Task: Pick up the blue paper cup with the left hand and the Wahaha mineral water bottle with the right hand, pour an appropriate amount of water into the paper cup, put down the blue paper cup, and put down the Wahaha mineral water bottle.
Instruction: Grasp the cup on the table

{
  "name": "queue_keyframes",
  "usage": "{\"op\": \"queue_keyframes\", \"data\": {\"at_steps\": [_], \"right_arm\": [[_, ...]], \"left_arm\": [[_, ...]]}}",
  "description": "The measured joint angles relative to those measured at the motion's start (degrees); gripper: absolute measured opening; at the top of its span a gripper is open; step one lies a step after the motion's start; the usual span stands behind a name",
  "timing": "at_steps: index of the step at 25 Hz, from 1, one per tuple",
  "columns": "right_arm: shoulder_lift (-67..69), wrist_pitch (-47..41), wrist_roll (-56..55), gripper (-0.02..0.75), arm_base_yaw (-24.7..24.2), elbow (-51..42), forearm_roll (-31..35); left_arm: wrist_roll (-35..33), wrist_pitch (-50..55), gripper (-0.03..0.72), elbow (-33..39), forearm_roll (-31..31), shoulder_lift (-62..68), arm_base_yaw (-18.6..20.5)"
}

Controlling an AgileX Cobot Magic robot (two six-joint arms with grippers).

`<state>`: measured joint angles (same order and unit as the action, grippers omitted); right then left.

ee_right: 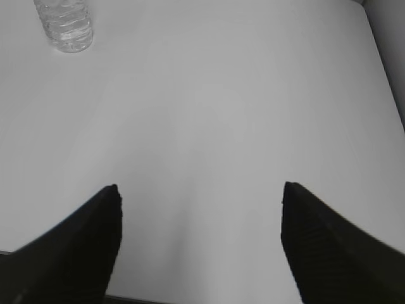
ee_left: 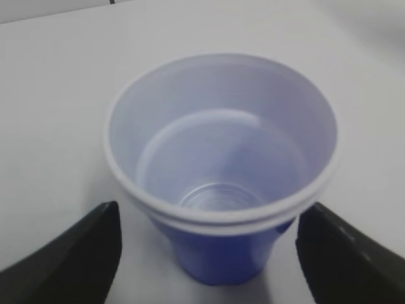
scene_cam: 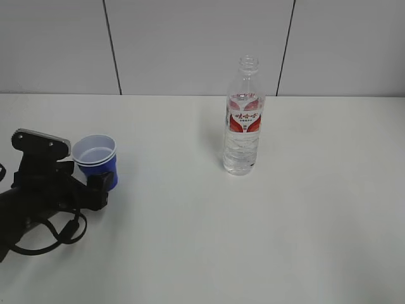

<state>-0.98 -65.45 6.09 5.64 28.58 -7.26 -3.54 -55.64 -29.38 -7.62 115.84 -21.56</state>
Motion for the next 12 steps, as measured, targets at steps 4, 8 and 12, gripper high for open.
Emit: {"op": "queue_keyframes", "data": {"at_steps": [4, 8, 12], "right_arm": [[0.0, 0.0, 0.0, 0.585, 0.0, 0.0, -0.1], [0.0, 0.0, 0.0, 0.585, 0.0, 0.0, -0.3], [0.0, 0.0, 0.0, 0.586, 0.0, 0.0, -0.4]], "left_arm": [[0.0, -0.1, 0.665, -1.5, 0.0, 1.7, 0.0], [0.0, -0.1, 0.665, -2.6, 0.0, 2.6, 0.0], [0.0, -0.1, 0.665, -4.2, 0.0, 2.6, 0.0]]}}
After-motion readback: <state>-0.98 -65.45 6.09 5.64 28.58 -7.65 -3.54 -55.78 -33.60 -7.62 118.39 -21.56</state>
